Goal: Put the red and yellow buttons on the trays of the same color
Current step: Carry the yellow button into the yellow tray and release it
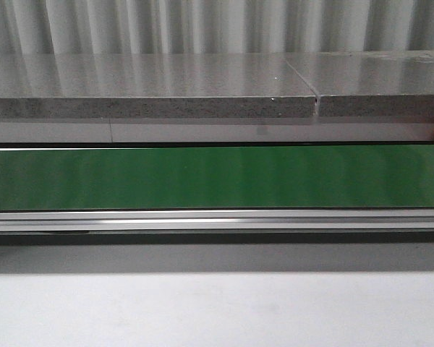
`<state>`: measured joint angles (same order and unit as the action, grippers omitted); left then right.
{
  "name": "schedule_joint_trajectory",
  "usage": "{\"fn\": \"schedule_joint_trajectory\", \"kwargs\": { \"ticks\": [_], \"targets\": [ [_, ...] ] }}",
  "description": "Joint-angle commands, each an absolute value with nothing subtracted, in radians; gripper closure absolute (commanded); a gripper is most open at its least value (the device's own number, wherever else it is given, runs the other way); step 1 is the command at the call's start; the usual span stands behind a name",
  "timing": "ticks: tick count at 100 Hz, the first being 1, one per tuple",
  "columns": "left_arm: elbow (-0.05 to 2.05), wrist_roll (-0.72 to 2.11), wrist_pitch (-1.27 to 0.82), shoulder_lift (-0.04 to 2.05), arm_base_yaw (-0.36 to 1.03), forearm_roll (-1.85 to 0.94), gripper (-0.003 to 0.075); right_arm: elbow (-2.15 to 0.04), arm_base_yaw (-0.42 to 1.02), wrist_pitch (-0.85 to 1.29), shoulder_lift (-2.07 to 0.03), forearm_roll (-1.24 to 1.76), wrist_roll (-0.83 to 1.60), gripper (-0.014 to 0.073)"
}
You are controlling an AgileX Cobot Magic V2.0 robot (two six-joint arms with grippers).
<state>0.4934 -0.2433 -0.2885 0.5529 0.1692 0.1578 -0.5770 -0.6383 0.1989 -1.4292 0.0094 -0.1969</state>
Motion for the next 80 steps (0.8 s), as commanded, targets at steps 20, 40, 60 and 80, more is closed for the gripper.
{"fn": "schedule_joint_trajectory", "kwargs": {
  "ticks": [20, 40, 60, 80],
  "targets": [
    [0.52, -0.247, -0.218, 0.553, 0.176, 0.158, 0.0741, -0.601, -0.645, 0.157, -1.414, 0.011, -0.196, 0.0219],
    [0.52, -0.247, -0.218, 0.553, 0.176, 0.158, 0.0741, -0.604, -0.645, 0.158, -1.374, 0.032, -0.196, 0.0042],
    [0.52, -0.247, -0.218, 0.553, 0.176, 0.158, 0.0741, -0.604, -0.645, 0.157, -1.28, 0.034, -0.196, 0.0042],
    [0.52, -0.247, -0.218, 0.553, 0.176, 0.158, 0.0741, -0.613, -0.631, 0.168, -1.139, 0.041, -0.196, 0.0042]
  ]
}}
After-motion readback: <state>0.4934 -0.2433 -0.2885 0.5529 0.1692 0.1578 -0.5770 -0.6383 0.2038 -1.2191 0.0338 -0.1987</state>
